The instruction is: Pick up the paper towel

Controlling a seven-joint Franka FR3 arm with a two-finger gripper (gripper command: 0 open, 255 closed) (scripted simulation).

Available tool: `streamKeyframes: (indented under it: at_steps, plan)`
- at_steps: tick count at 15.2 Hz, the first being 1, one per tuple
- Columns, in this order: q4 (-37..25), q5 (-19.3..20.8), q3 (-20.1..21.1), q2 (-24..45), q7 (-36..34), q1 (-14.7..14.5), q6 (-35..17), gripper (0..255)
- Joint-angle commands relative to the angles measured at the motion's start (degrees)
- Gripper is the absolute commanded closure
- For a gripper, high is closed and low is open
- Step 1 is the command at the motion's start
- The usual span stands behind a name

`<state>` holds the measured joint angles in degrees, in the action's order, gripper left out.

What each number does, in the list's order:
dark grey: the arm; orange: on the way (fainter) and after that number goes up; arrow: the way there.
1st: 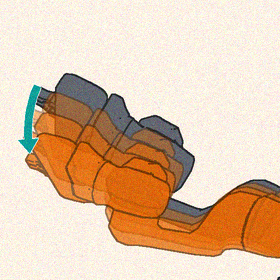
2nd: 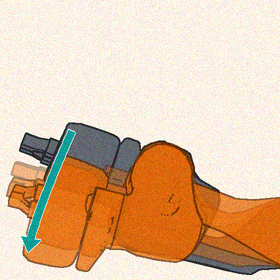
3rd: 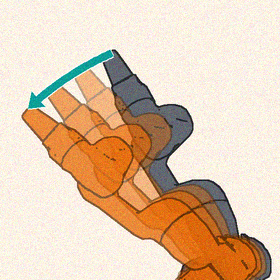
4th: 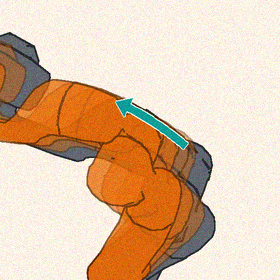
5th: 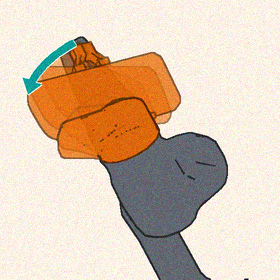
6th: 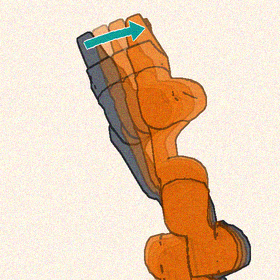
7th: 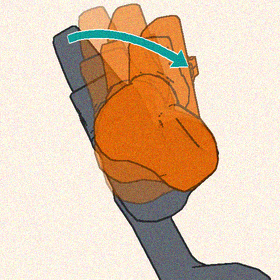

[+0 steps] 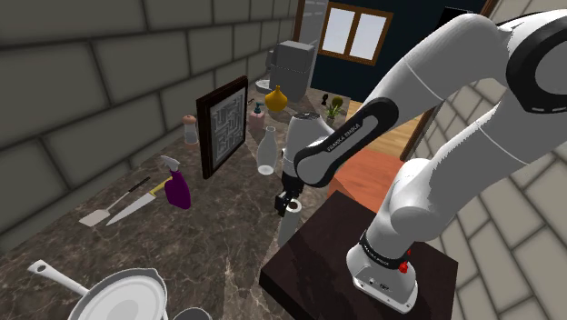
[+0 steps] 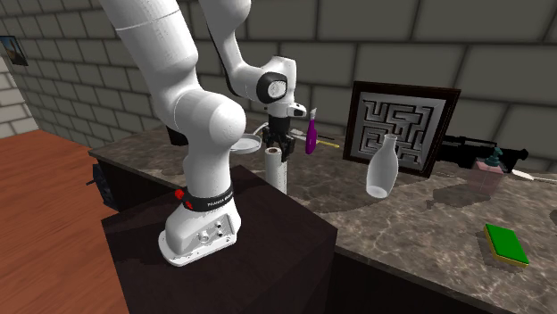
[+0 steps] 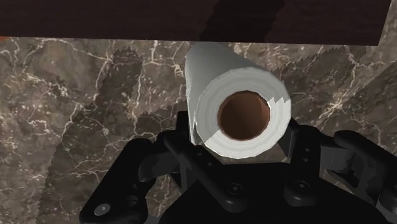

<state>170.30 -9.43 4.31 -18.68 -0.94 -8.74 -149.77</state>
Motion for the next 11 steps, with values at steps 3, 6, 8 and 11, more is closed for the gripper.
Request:
streamKeyframes:
  at_steps: [3, 6, 8, 11]
  plan:
    - [0.1, 0.1, -0.1, -0.1, 0.1, 0.1, 0.2, 255]
    - [-0.3, 0.6, 0.0, -3.6, -0.3, 0.3, 4.1, 255]
    - [-0.7, 0.9, 0.0, -5.7, -0.6, 0.5, 6.6, 255]
    - [-1.4, 1.2, 0.0, -8.8, -0.9, 0.7, 10.3, 255]
